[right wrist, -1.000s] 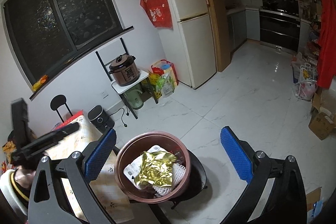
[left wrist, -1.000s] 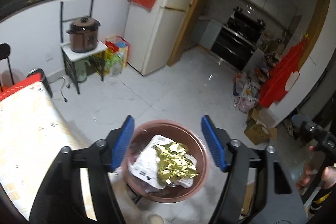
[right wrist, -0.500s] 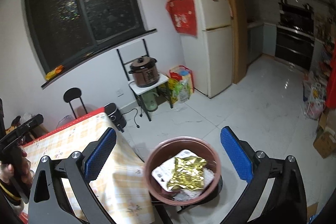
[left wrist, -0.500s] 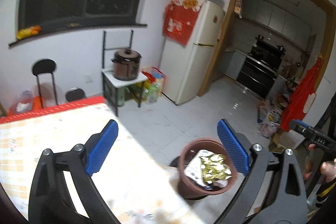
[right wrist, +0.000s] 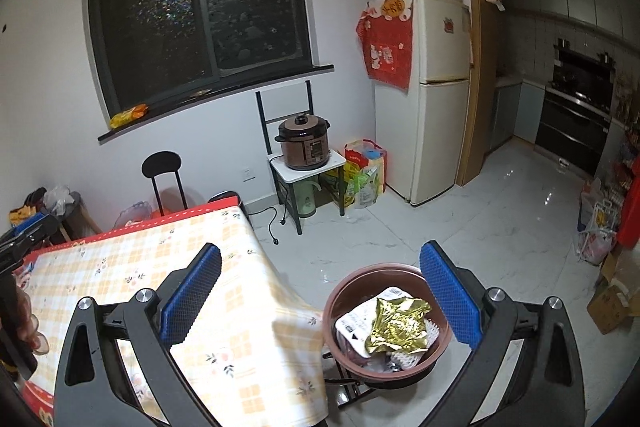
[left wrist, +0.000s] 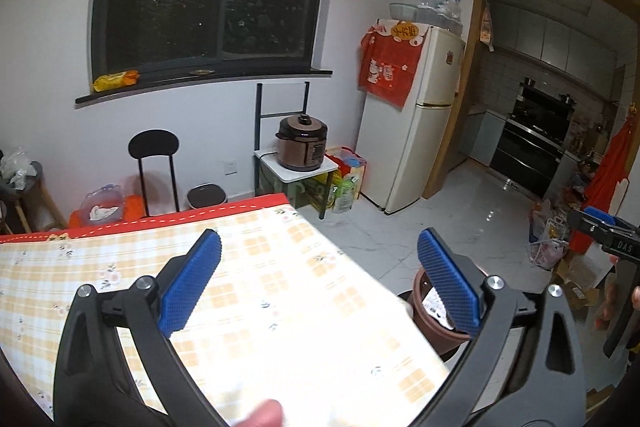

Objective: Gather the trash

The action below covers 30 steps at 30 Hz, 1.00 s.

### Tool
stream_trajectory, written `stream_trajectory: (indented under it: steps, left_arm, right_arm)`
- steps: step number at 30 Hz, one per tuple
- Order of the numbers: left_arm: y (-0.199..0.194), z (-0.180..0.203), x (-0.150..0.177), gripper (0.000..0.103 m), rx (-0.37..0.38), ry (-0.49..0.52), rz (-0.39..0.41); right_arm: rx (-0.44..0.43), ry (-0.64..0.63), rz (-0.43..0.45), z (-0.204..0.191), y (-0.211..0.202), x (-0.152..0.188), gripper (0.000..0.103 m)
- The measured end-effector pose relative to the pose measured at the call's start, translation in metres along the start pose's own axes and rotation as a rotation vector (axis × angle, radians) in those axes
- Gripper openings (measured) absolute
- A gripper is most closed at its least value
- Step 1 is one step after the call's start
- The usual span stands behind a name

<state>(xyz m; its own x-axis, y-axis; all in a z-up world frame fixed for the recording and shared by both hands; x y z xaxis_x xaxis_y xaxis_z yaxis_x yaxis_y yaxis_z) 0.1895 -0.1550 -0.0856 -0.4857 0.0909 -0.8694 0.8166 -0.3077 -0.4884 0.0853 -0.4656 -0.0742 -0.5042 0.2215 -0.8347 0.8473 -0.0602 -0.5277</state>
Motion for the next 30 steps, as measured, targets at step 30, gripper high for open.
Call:
stream_trajectory:
  steps: [30]
  left_arm:
    - [-0.068, -0.058, 0.022, 0.097, 0.028, 0.046, 0.004]
  right_arm:
    - [0.100, 0.004, 0.023, -0.071, -0.052, 0.036, 0.098]
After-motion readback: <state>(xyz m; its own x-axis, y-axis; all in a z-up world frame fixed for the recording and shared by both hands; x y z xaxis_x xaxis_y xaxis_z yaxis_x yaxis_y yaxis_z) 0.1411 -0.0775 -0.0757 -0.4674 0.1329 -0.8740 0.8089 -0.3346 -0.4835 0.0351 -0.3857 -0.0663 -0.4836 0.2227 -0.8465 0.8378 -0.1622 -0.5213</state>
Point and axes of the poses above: each gripper's, at about its wrist camera, not at the fingertips, and y roughly the way its jaws point, z to its right, x to its underside, the point moved 7 cm from there along y, roughly the way its jaws point, and after that the axes turned 4 degrees about -x, right-handed, at the moved point
